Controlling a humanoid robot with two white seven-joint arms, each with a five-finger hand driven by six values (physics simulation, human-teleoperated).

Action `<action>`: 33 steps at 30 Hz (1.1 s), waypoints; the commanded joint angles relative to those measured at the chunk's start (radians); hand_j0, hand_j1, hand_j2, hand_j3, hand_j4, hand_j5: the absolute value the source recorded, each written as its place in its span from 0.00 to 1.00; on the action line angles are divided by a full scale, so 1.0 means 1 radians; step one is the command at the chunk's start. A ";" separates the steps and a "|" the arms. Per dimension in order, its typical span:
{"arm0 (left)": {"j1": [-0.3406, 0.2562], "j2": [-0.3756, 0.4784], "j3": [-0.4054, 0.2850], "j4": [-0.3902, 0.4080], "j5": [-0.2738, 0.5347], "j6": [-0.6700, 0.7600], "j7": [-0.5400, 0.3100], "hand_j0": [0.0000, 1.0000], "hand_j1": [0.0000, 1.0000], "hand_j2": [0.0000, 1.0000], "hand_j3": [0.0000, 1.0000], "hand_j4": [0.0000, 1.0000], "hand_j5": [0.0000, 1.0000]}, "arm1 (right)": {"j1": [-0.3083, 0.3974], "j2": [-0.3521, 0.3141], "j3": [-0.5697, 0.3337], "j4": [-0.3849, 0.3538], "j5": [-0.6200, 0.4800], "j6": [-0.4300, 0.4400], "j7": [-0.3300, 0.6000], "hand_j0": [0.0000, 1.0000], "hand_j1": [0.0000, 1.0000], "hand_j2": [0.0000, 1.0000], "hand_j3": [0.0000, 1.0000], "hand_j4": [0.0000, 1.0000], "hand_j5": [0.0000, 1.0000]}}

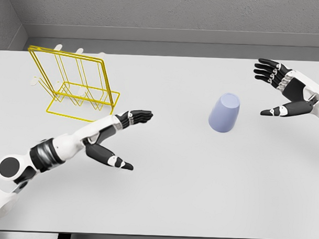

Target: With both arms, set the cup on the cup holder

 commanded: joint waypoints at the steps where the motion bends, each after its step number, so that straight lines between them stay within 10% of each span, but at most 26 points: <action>1: 0.000 -0.013 -0.001 -0.002 0.011 0.033 0.054 1.00 1.00 1.00 1.00 1.00 1.00 | 0.000 0.004 -0.001 -0.002 -0.005 0.000 0.000 1.00 1.00 1.00 1.00 1.00 1.00; 9: -0.012 -0.027 -0.099 0.075 0.009 0.061 0.056 1.00 1.00 1.00 1.00 1.00 1.00 | 0.025 0.049 -0.010 0.049 0.073 0.000 0.000 1.00 1.00 1.00 1.00 1.00 1.00; 33: -0.032 -0.113 -0.072 0.195 0.040 0.059 0.056 1.00 1.00 1.00 1.00 1.00 1.00 | 0.035 0.222 -0.017 0.284 0.073 0.003 0.000 1.00 1.00 1.00 1.00 1.00 1.00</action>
